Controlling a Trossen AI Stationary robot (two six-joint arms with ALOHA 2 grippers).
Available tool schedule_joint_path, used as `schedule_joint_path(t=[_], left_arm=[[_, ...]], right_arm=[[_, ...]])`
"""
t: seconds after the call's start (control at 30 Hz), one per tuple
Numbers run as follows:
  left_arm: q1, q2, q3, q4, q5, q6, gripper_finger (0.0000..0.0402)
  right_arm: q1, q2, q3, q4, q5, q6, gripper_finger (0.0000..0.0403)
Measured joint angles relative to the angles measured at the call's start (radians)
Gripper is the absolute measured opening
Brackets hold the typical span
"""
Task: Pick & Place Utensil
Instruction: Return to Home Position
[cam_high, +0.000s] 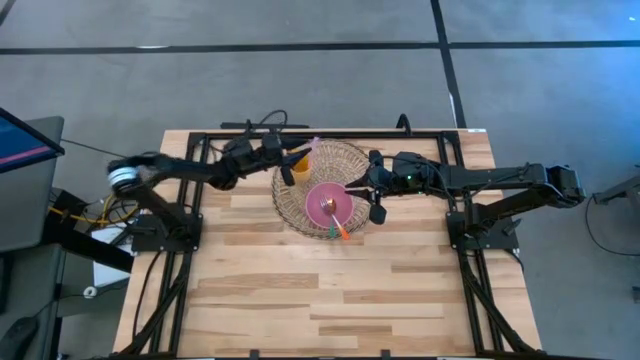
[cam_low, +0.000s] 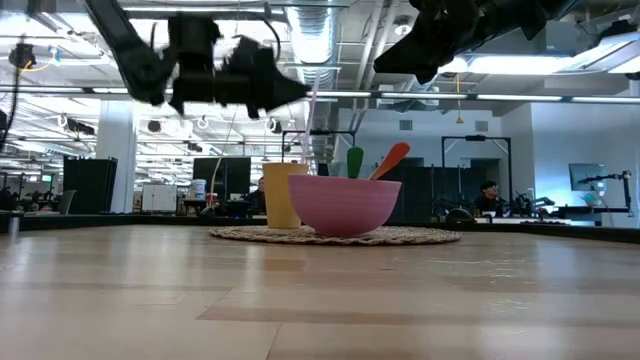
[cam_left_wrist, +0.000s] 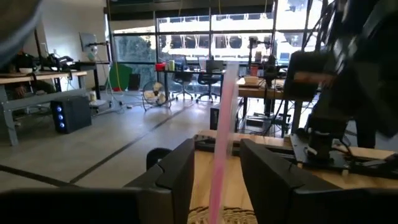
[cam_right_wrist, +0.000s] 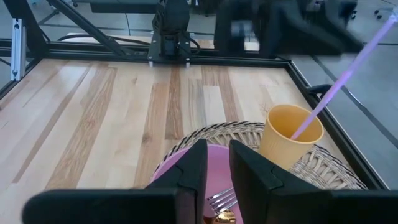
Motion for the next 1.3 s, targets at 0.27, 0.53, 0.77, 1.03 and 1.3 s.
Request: schedule_joint_path(t=[0.27, 0.53, 0.77, 1.03, 1.3], left_arm=[[-0.004, -0.394, 0.000, -0.508, 0.001, -0.001, 0.0092], [-0.035, -0.683, 0.000, -0.983, 0.002, 0.051, 0.0007], [-0.036, -0.885, -0.001, -1.211, 0.001, 0.035, 0.0012], [-0.036, -1.188, -0.100, -1.324, 0.002, 0.044, 0.0008], [-0.035, -1.404, -0.290, -1.291, 0.005, -0.023, 0.0012]], right_arm=[[0.000, 0.000, 0.000, 0.000, 0.000, 0.000, 0.0061], [0.000, 0.000, 0.000, 0.000, 0.000, 0.023, 0.0061], [0.001, -0.055, 0.000, -0.050, -0.003, 0.135, 0.0061], [0.047, -0.275, -0.110, -0.002, -0.001, 0.165, 0.0061], [0.021, -0.528, -0.336, 0.162, 0.001, 0.174, 0.0061]])
